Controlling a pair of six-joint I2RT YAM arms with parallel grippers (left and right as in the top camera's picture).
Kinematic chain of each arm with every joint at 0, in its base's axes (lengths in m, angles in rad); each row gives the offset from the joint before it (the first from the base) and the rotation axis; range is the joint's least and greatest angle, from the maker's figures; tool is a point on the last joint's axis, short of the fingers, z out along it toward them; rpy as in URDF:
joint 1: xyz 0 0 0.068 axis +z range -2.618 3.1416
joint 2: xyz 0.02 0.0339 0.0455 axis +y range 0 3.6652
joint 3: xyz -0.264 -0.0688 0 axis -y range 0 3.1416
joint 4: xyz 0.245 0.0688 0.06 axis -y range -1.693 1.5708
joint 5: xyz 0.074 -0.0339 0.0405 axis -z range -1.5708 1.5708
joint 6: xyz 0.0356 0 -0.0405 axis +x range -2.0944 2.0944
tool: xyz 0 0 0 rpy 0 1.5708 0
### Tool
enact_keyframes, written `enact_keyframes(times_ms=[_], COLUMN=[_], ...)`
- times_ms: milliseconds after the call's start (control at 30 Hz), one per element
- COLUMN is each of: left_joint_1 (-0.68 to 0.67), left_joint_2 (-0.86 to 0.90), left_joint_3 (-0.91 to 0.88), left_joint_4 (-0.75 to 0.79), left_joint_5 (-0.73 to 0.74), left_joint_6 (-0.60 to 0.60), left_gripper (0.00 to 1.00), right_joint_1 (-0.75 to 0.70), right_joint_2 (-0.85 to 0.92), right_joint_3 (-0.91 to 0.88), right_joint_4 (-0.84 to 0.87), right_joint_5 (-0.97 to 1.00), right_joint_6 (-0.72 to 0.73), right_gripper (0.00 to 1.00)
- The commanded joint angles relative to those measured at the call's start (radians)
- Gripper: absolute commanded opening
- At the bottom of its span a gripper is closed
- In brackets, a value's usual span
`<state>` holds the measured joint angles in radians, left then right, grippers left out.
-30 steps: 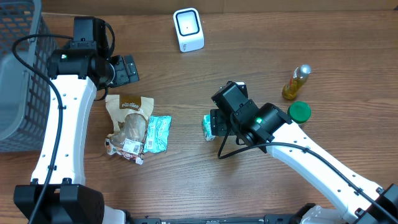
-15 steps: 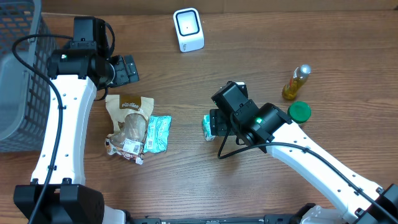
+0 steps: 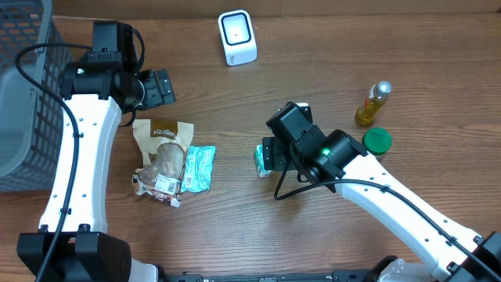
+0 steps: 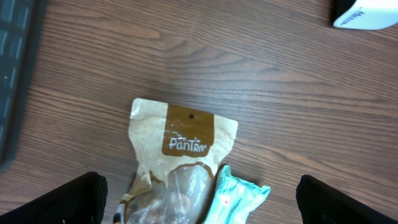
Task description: Scan the item barcode
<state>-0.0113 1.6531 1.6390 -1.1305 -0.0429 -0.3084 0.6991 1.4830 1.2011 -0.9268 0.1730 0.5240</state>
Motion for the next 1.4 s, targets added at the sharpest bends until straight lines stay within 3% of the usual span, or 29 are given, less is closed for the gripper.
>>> enact_keyframes(times_ms=[0,267,300,333,367,400,433,633,700,867,1100,1367], left_joint_1=[0.002,0.002,0.002,-0.001,-0.002,-0.003,-0.003,-0.037,-0.058,-0.097,-0.157,-0.234], left_joint_2=[-0.006,-0.006,-0.006,-0.006,-0.006,-0.006,-0.006,-0.006,-0.006,-0.006,-0.006,-0.006], left_joint_3=[0.013,0.013,0.013,0.013,0.013,0.013,0.012,-0.053,-0.097,-0.234,-0.377,-0.540], left_joint_4=[-0.011,-0.051,-0.066,-0.079,-0.095,-0.113,-0.127,-0.185,-0.189,-0.135,-0.036,0.182], left_joint_5=[0.098,0.184,0.196,0.200,0.200,0.200,0.199,0.307,0.301,0.287,0.087,0.009], left_joint_6=[-0.021,-0.014,0.001,0.027,0.056,0.077,0.090,0.266,0.267,0.217,0.073,0.004], left_gripper=[1.00,1.00,0.94,0.59,0.34,0.14,0.04,0.04,0.04,0.04,0.04,0.04], right_joint_1=[-0.003,-0.003,-0.003,-0.003,-0.003,-0.003,-0.003,-0.003,-0.003,-0.001,-0.001,-0.001], right_joint_2=[0.000,0.000,0.000,0.000,0.000,0.000,0.000,0.000,0.003,0.024,0.079,0.083], right_joint_3=[-0.003,-0.003,-0.003,-0.003,-0.003,-0.003,-0.003,-0.003,-0.003,-0.004,-0.004,-0.004], right_joint_4=[0.008,0.012,0.014,0.017,0.023,0.030,0.039,0.133,0.159,0.161,0.148,0.166], right_joint_5=[0.017,-0.018,-0.021,-0.026,-0.037,-0.046,-0.060,-0.236,-0.282,-0.291,-0.291,-0.291], right_joint_6=[0.003,0.004,0.004,0.004,0.004,0.004,0.004,0.003,0.003,0.004,0.004,0.004], right_gripper=[0.90,0.91,0.93,0.95,0.96,0.96,0.96,0.96,0.96,0.97,0.97,0.97])
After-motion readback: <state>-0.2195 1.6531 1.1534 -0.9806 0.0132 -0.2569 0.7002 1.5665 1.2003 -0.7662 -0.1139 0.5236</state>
